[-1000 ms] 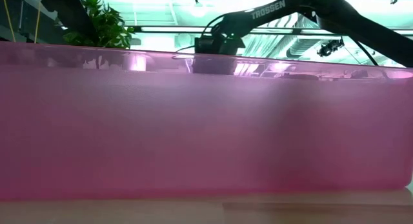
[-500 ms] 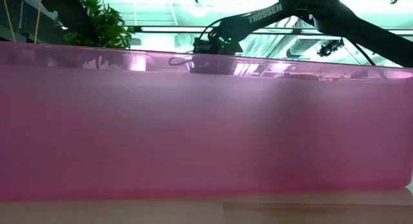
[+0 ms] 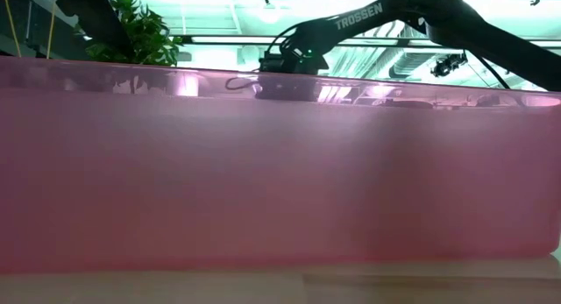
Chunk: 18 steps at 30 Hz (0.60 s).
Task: Pick and place pill bottles into a basket
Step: Put the white pill bottle into the red bin
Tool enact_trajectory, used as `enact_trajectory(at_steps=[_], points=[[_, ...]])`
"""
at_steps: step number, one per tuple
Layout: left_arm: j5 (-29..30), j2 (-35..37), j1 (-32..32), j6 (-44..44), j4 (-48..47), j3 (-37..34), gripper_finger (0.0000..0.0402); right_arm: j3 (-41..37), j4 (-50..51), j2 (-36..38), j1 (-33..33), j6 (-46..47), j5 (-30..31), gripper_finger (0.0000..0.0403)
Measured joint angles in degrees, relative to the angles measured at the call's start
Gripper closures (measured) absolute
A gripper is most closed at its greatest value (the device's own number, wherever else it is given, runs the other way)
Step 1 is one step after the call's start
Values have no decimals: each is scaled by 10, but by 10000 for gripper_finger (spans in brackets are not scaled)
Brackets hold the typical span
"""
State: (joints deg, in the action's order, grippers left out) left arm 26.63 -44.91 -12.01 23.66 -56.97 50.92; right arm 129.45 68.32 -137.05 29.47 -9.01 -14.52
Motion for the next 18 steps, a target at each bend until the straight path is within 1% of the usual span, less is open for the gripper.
enact_trajectory(at_steps=[12,18], points=[[-1,0,0,-8,0,0,103,0,3,0,-2,26,6,71],[-2,0,0,-11,0,0,103,0,3,0,-3,45,-11,71]])
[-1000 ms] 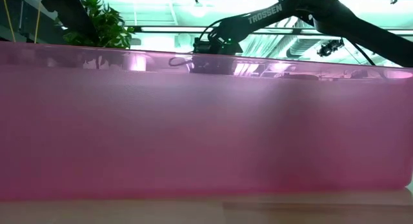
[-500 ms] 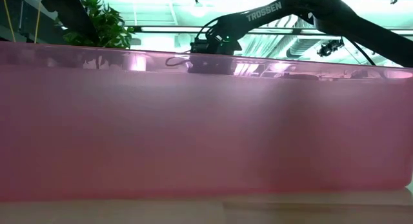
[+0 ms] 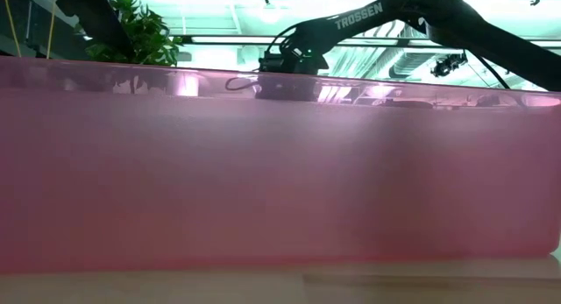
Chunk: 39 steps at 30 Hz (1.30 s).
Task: Pick and place pill bottles into a basket
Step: Put the white pill bottle into the red bin
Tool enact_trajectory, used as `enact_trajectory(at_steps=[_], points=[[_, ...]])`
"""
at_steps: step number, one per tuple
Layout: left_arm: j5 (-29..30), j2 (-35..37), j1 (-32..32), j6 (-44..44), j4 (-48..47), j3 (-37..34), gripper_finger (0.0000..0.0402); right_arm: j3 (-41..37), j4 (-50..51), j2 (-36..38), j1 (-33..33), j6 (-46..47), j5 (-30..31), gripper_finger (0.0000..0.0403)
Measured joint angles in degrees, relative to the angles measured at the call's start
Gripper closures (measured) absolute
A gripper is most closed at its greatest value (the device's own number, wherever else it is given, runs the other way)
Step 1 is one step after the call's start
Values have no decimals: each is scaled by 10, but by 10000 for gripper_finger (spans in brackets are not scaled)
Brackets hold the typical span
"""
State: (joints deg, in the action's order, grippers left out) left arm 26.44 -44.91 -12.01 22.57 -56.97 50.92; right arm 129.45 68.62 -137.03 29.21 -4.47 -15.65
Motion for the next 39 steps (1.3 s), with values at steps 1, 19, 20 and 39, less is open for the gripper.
enact_trajectory(at_steps=[1,19,20,39], points=[[0,0,0,0,0,0,103,0,0,0,0,0,-2,71],[0,0,0,0,-1,0,103,0,10,0,0,45,-11,71],[0,0,0,0,-1,0,103,0,14,0,0,45,-12,71],[3,0,0,0,-2,0,103,0,12,-38,0,16,-13,71]])
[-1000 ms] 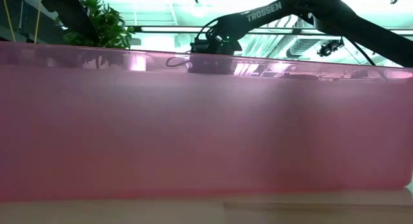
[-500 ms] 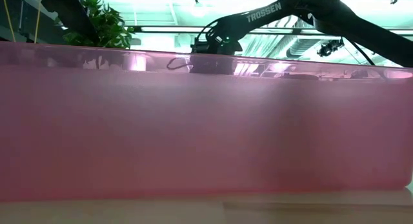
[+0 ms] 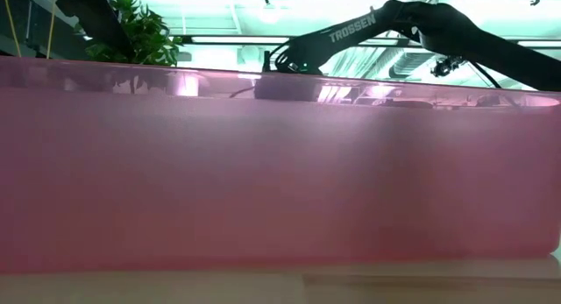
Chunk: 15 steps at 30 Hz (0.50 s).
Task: Pick and place pill bottles into a basket
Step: Put the white pill bottle into the red bin
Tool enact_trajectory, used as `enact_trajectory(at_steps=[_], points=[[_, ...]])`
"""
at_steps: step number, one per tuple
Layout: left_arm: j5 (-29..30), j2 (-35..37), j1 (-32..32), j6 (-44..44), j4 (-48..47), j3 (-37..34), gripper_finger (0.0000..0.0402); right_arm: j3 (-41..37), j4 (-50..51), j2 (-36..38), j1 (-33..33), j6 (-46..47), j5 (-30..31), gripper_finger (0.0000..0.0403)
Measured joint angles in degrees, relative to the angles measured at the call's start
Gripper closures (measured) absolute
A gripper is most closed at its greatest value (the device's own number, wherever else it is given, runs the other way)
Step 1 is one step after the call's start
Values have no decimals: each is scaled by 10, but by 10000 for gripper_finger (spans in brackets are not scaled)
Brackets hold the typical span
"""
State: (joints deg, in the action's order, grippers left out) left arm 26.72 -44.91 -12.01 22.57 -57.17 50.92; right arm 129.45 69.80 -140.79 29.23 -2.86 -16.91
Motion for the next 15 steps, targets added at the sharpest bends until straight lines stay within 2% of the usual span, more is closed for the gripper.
enact_trajectory(at_steps=[15], points=[[0,0,0,0,0,0,103,0,-32,0,0,-1,-6,72]])
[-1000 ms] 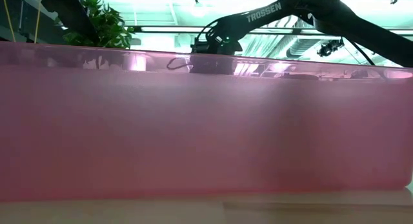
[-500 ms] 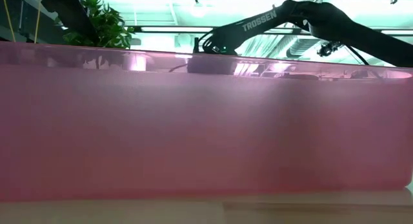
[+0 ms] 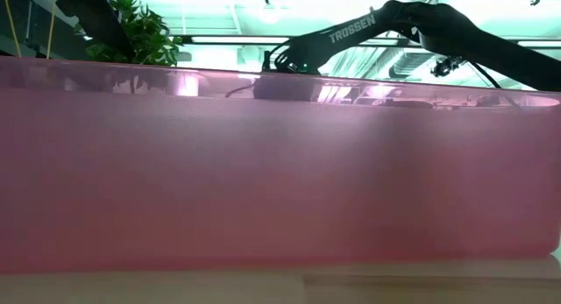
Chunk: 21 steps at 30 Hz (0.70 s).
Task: Pick and place pill bottles into a basket
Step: Put the white pill bottle into the red bin
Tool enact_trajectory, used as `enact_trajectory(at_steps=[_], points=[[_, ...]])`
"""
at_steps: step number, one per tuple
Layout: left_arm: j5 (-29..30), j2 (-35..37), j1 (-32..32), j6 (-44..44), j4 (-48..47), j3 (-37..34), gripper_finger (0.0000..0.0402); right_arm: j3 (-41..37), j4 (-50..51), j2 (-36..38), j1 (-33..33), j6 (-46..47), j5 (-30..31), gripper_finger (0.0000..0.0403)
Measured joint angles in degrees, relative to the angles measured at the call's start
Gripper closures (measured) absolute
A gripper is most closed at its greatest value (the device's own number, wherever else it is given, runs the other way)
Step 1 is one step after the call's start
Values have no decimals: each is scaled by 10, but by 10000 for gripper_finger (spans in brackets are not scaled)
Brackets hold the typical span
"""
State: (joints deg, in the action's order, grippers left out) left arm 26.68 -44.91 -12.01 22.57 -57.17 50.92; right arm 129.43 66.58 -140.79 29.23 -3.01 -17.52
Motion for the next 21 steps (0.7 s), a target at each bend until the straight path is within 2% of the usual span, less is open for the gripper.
enact_trajectory(at_steps=[7,21], points=[[0,0,0,0,0,0,103,0,2,0,0,-8,0,106],[-4,0,0,0,0,0,103,0,-9,1,0,-30,4,232]])
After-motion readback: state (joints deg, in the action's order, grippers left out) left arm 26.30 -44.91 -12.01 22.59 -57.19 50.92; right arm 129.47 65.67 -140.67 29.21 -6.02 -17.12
